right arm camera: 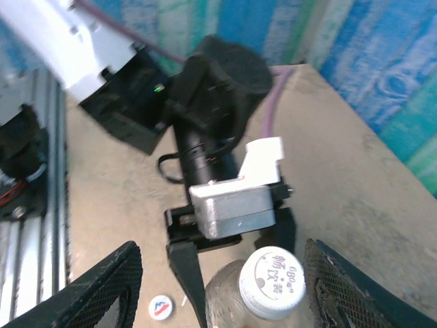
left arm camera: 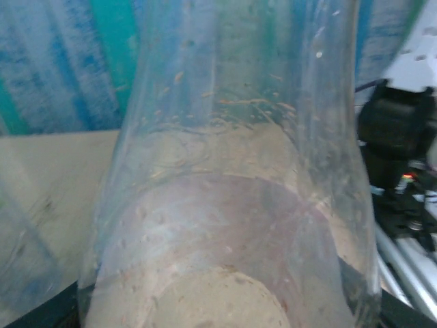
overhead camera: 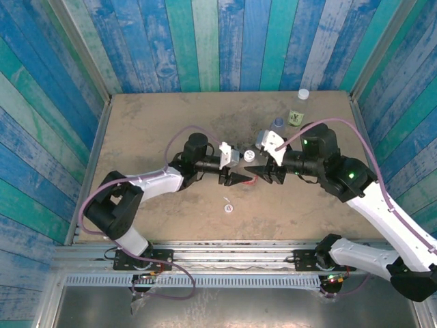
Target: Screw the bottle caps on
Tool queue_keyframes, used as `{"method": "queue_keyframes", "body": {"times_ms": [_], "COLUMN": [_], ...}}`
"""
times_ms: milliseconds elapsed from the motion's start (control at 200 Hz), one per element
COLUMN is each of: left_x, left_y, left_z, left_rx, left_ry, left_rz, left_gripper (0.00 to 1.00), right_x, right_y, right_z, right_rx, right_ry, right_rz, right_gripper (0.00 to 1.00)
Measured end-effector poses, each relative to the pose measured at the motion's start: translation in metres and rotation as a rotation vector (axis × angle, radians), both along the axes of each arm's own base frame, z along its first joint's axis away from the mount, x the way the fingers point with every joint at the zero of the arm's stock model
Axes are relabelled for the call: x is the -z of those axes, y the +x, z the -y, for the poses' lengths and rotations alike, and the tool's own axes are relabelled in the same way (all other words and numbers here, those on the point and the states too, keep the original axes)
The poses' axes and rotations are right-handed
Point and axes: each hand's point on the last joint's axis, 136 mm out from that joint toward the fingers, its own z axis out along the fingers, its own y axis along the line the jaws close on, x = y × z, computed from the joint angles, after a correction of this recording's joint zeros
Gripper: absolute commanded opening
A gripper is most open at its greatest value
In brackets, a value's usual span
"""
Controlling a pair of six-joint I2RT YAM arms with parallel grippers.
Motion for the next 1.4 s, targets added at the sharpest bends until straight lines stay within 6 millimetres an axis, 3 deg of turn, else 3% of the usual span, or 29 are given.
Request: {"method": "queue_keyframes", "body": {"times_ms": [105,296,656,731,817,902,967,1122,1398], "left_x": [-0.017,-0.026,-0.021,-0.023,-0.024,-0.024,-0.024,-0.028,-0.024], "left_y": [-0.019,-0.048,-0.054,-0.048,-0.038,-0.02,0.002,0.046,0.072], "left_z": [0.002,-0.003,-0.006,-0.004,-0.002,0.002,0.003,0.001,-0.007], "left_rx": [0.118,0.259,0.284,0.25,0.171,0.05,-0.078,-0.351,-0.573], "left_ry": [-0.014,-0.025,-0.013,-0.019,-0.025,-0.017,-0.009,-0.012,-0.013], "left_rz": [0.044,0.068,0.063,0.065,0.071,0.066,0.059,0.058,0.077], "left_gripper": [0.64,0.64,0.65,0.64,0.64,0.65,0.64,0.63,0.62], "right_x": [0.005,0.006,0.01,0.009,0.008,0.01,0.01,0.008,0.014], "right_y": [-0.01,-0.02,-0.026,-0.023,-0.015,0.004,0.024,0.064,0.093], "right_z": [-0.005,-0.015,-0.022,-0.022,-0.023,-0.022,-0.015,-0.002,0.008], "right_rx": [-0.089,-0.195,-0.256,-0.241,-0.196,-0.088,0.039,0.336,0.756], "right_ry": [-0.022,-0.015,0.004,0.014,0.026,0.049,0.072,0.168,0.335], "right_rz": [-0.008,-0.022,-0.072,-0.077,-0.078,-0.079,-0.068,-0.025,-0.056], "right_gripper": [0.61,0.53,0.22,0.15,0.14,0.14,0.04,0.04,0.08]}}
